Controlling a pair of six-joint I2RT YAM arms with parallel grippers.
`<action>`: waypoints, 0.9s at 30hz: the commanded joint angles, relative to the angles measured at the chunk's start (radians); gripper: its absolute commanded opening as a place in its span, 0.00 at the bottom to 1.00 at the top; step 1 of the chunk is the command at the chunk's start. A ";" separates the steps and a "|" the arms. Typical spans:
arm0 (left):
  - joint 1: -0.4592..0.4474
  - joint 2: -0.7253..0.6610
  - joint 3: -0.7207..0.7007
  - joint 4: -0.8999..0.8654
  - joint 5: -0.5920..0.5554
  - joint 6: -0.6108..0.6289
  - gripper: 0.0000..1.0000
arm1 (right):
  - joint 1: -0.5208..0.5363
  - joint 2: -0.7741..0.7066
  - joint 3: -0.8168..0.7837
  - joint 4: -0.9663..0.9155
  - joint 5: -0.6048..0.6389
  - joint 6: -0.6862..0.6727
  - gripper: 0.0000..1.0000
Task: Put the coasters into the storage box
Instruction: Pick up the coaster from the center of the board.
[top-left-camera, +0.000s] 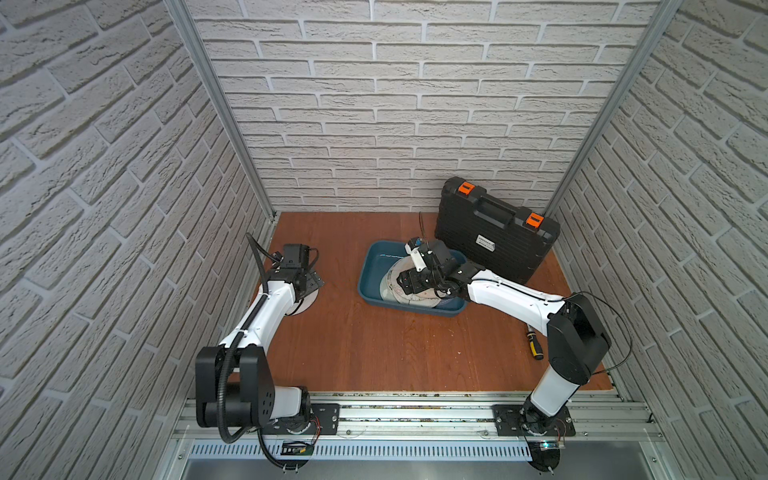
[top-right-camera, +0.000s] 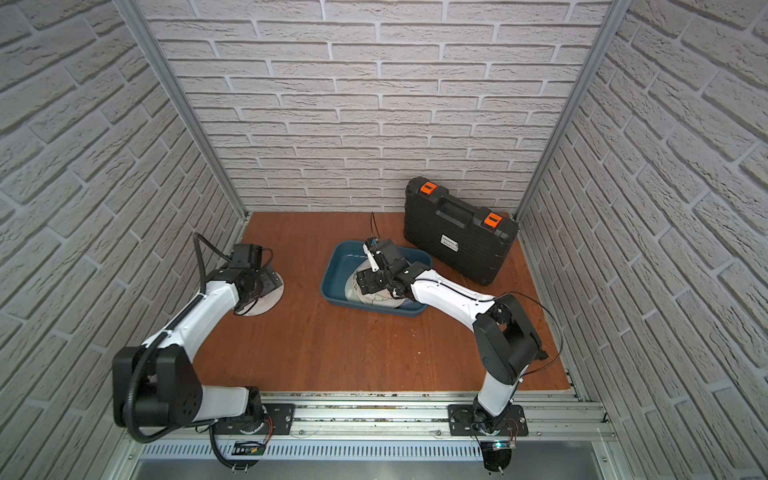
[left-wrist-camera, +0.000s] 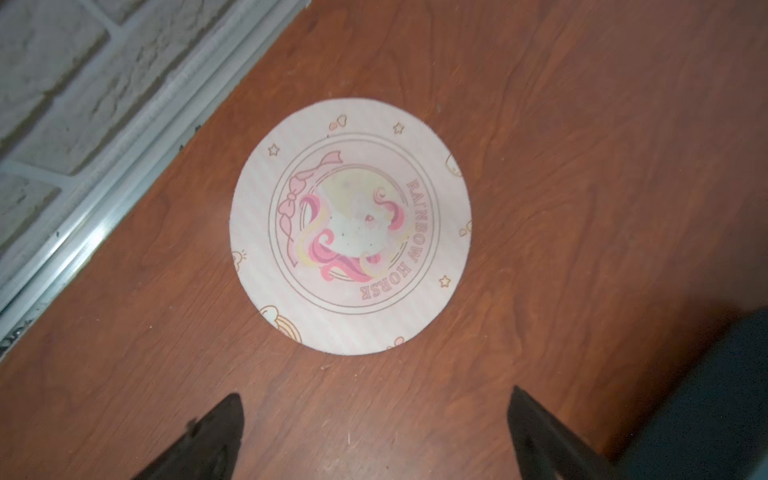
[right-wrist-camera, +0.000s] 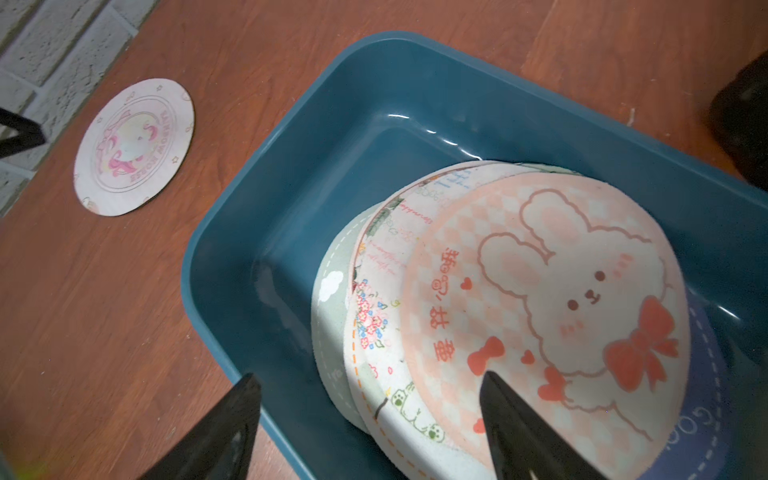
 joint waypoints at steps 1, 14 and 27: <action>0.029 0.058 0.035 0.034 0.060 0.042 0.98 | 0.044 0.000 0.006 0.055 -0.093 -0.044 0.83; 0.041 0.323 0.208 0.000 0.060 0.121 0.98 | 0.210 0.134 0.120 0.045 -0.233 -0.147 0.83; 0.041 0.495 0.341 -0.082 0.068 0.165 0.96 | 0.218 0.143 0.116 0.040 -0.181 -0.138 0.83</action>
